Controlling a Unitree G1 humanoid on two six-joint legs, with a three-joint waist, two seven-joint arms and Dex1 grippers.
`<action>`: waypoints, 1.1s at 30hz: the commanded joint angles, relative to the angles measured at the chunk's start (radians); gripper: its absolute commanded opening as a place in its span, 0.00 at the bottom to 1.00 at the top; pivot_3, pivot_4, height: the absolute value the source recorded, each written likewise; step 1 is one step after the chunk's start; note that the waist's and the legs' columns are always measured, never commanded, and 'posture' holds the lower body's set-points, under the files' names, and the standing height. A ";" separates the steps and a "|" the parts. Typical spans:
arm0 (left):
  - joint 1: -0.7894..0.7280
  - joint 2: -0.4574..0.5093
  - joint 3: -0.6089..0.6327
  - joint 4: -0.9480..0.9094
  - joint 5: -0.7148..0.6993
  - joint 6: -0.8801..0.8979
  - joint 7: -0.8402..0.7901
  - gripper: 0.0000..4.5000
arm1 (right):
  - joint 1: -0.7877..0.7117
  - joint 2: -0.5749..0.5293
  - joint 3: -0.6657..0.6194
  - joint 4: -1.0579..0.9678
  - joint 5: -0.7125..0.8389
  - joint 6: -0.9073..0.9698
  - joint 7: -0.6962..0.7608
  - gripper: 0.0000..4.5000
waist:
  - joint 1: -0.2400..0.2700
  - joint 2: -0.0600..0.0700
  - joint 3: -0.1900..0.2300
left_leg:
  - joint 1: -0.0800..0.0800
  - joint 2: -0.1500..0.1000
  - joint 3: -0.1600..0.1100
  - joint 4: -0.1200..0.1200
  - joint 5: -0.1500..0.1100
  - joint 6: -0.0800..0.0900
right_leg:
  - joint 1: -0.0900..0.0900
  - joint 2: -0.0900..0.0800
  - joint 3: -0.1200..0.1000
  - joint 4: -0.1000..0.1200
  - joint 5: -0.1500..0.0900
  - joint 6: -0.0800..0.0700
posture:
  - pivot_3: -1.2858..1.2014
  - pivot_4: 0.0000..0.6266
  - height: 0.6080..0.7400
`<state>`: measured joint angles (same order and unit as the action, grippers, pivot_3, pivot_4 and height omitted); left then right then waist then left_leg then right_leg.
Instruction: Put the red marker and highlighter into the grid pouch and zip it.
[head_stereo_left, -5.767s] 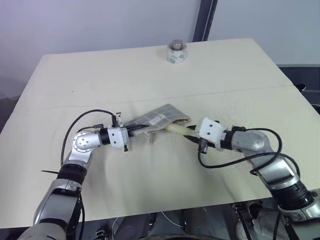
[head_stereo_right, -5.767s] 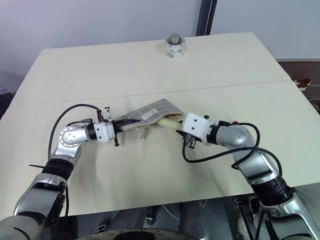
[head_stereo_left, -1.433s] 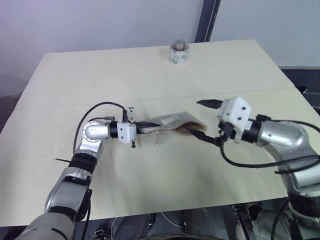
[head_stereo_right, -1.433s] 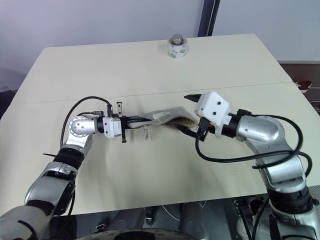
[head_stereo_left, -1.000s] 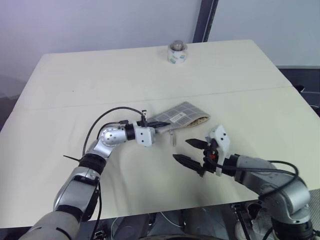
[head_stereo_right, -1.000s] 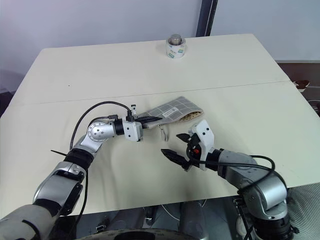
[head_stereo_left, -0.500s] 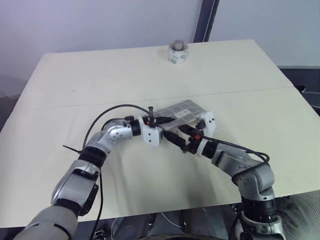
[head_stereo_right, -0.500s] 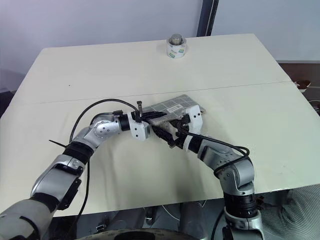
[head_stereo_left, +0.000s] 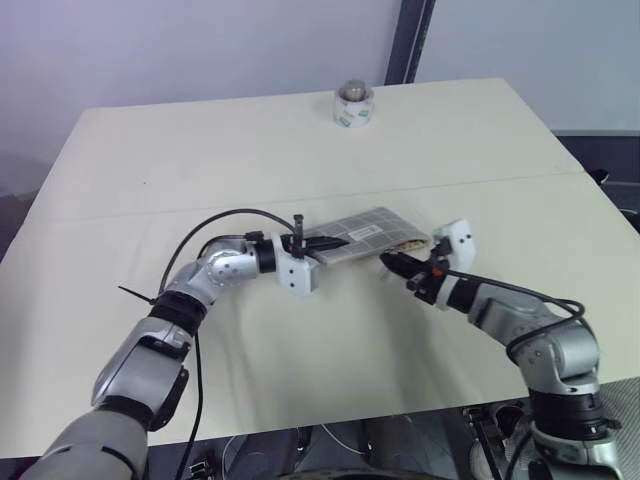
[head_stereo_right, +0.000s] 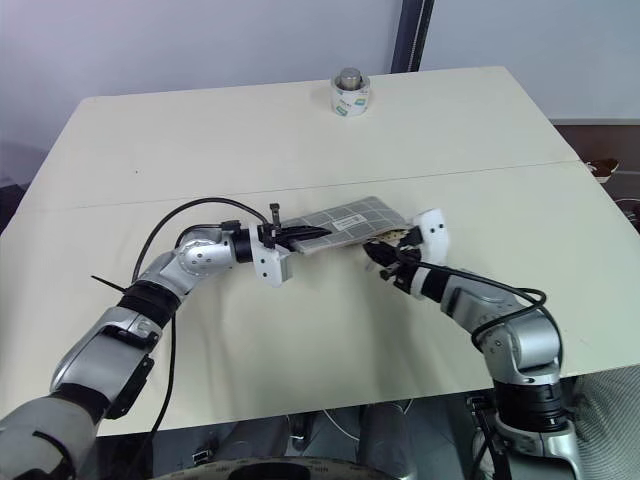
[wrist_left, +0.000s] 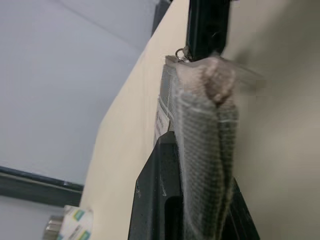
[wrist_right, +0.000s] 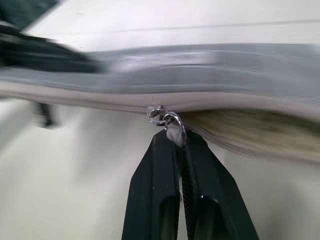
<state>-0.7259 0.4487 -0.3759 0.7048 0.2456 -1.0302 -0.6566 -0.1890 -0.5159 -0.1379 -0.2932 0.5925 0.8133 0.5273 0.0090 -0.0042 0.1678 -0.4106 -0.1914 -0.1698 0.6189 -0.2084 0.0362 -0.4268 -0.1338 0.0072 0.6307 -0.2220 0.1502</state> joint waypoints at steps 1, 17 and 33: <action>0.039 0.061 0.028 0.017 -0.168 0.034 -0.128 0.00 | 0.020 -0.068 -0.069 0.048 -0.068 -0.076 0.000 0.01 | 0.001 0.000 0.000 | 0.000 0.000 0.000 0.000 0.000 0.000 | 0.000 0.000 0.000 0.000 0.000 0.000 | 0.52 0.24 1.00; 0.122 0.065 0.205 -0.026 -0.477 0.315 -0.393 0.99 | 0.091 -0.155 -0.140 0.004 -0.054 -0.102 0.076 1.00 | 0.004 0.000 0.000 | 0.000 0.000 0.000 0.003 0.000 0.000 | 0.001 0.000 0.001 0.000 0.000 0.000 | 0.52 0.24 1.00; 0.327 0.199 0.508 -0.253 -0.717 1.040 -0.347 0.99 | 0.409 -0.275 -0.451 -0.176 0.104 -0.066 0.260 1.00 | 0.004 0.001 0.000 | 0.001 0.000 0.001 0.003 -0.002 0.000 | 0.002 0.001 0.003 0.000 -0.001 0.000 | 0.52 0.24 1.00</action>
<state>-0.4041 0.6362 0.0924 0.4945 -0.4472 -0.0345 -1.0290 0.2233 -0.7826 -0.5376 -0.4251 0.6583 0.7553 0.7748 0.0126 -0.0036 0.1678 -0.4099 -0.1909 -0.1685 0.6224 -0.2107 0.0355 -0.4243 -0.1334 0.0110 0.6305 -0.2233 0.1486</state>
